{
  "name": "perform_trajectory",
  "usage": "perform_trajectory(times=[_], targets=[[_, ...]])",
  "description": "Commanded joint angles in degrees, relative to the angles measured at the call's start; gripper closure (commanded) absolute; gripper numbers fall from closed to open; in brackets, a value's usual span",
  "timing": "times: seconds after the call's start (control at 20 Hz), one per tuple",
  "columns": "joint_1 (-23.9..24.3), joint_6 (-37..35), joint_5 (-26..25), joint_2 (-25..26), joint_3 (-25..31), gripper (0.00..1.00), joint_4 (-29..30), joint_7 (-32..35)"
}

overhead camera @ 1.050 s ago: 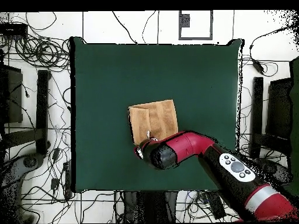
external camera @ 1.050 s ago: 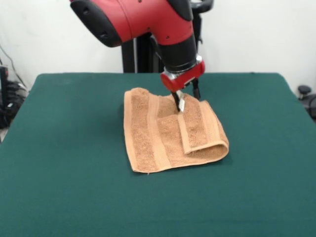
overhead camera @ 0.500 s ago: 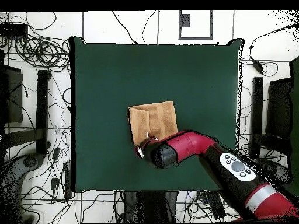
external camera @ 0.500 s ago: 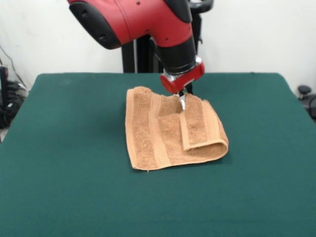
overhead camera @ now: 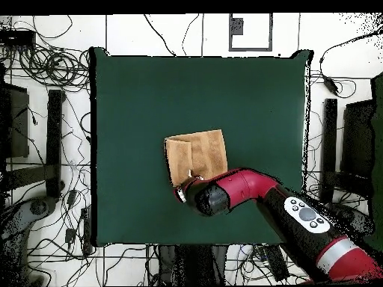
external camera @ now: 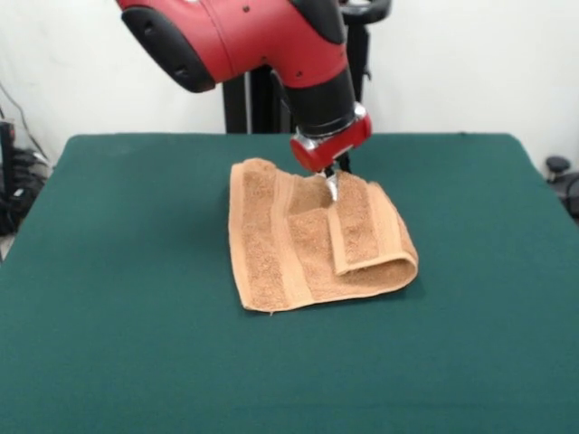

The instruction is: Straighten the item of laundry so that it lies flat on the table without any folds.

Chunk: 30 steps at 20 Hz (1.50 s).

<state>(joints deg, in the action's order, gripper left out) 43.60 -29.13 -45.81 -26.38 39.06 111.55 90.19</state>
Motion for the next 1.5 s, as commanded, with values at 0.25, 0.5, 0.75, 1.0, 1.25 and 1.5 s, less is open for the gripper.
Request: perform_trajectory(times=[0.25, 0.5, 0.75, 1.0, 1.25, 1.5], targets=[[-11.28, -6.2, 1.43, -21.44, -3.42, 1.0, 4.56, 5.7], [-20.07, -2.59, 0.31, -22.25, -10.26, 1.0, 2.46, 15.27], [-30.83, -3.77, -4.42, -21.95, -19.39, 1.0, -1.88, 20.52], [-40.32, -0.01, -10.61, -17.61, -30.3, 1.0, -6.74, 28.05], [-45.05, -2.52, -14.36, -16.85, -36.9, 1.0, -9.31, 28.84], [-51.79, -0.6, -23.33, -13.77, -44.63, 1.0, -12.71, 40.45]])
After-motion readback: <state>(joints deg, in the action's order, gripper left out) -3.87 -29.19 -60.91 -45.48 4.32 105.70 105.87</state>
